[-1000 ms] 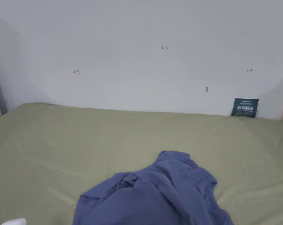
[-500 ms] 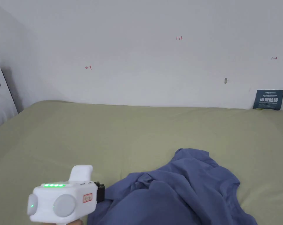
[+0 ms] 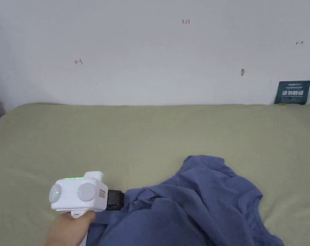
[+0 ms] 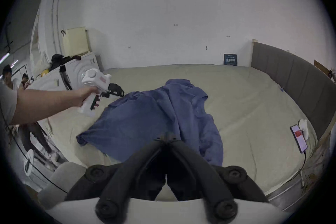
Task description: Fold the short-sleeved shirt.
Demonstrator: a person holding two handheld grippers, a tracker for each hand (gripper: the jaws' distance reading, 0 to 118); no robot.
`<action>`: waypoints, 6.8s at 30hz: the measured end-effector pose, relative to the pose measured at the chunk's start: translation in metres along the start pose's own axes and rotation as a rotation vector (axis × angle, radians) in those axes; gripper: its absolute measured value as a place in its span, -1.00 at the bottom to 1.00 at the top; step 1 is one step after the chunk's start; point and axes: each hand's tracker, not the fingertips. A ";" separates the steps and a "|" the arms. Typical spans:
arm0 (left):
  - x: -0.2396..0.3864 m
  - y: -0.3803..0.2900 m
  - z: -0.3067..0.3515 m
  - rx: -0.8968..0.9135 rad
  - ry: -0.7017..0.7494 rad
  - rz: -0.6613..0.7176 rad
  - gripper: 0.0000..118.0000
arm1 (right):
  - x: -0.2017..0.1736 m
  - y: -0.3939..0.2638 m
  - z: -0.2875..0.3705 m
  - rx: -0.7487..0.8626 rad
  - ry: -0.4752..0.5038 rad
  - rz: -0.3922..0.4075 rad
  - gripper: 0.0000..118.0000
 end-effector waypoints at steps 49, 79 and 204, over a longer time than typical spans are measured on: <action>-0.039 0.020 0.078 0.086 0.120 -0.070 -1.00 | 0.198 0.120 -0.451 -0.628 -0.171 -0.544 0.88; -0.054 0.125 0.220 0.310 0.037 -0.020 -1.00 | 0.138 0.392 -0.218 -0.104 -0.088 -0.168 -0.88; -0.056 -0.292 0.207 0.170 0.102 -0.094 0.91 | -0.015 0.040 0.087 0.117 -0.047 -0.051 -0.98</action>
